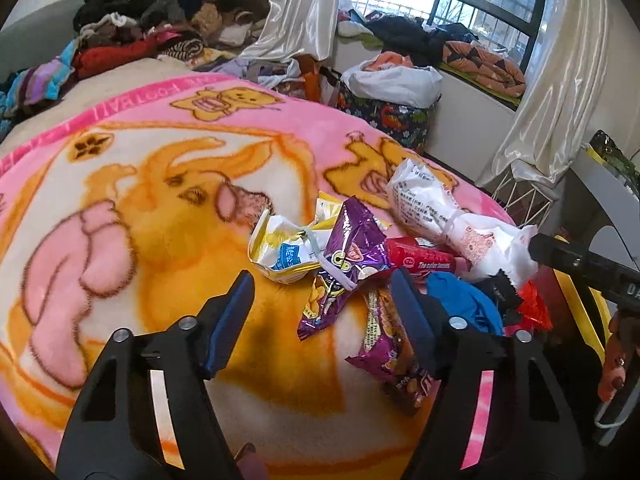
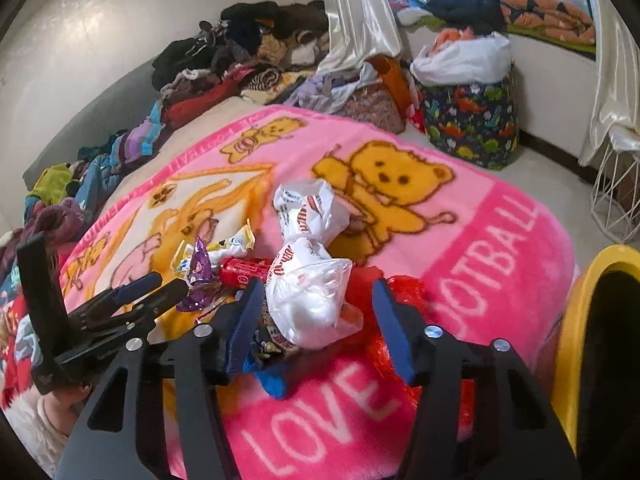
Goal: Collect trash
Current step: 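Grasp the purple candy wrapper with the left gripper while the right grasps a white plastic bag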
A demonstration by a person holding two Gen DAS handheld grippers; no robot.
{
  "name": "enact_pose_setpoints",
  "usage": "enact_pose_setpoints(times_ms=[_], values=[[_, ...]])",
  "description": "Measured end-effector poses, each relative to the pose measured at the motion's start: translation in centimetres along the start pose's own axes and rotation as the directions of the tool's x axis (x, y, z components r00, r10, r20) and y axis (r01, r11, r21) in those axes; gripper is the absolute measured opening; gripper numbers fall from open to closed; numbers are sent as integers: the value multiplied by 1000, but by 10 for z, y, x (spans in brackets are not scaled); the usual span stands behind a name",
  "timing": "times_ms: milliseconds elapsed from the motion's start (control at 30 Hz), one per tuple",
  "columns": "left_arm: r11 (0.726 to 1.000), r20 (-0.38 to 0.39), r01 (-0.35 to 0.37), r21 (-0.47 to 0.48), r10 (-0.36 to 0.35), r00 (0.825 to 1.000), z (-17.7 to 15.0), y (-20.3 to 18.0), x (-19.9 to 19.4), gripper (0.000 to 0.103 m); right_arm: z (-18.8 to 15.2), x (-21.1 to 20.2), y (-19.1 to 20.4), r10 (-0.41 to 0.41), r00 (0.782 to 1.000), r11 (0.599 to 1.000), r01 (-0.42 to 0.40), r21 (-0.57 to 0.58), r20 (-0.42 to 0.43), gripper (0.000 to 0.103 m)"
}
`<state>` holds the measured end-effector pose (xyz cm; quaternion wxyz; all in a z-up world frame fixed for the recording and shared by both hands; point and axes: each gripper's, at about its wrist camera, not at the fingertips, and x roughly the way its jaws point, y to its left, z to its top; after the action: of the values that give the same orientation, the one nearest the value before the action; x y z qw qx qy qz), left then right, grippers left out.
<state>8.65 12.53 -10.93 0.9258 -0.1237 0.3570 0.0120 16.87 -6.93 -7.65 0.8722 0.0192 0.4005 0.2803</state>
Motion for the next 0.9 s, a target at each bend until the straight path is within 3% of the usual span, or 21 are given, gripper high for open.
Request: enact_pose_setpoints(times_ms=[33,100,167,267,467,533,600,900], values=[[1000,-15,11,-2,-11,1000,0,1,4,60,0,3,0,8,1000,1000,-8,3,-7,45],[1000,-31,12,-2,-13,999,1,1,9,59,1,9,-1,24,999,1000,-24,8,-22,29],[999,-59,32,-10,-33,998,1,1,16,57,-1,10,-1,50,999,999,-50,12,-17,20],[999,-81,44,-10,-45,996,1,1,22,54,-2,6,5,45,999,999,-45,-21,3,11],[998,-112,53,-27,-56,992,-2,3,28,37,0,1,8,59,998,998,-58,-23,28,7],[998,-112,57,-22,-59,992,-1,2,28,19,1,-3,9,63,997,998,-62,-29,44,6],[998,-108,57,-17,-59,992,0,2,26,15,3,-6,12,62,997,998,-61,-35,52,6],[998,-34,66,16,-65,997,11,-9,0,13,15,-41,26,78,984,994,-65,-88,157,6]])
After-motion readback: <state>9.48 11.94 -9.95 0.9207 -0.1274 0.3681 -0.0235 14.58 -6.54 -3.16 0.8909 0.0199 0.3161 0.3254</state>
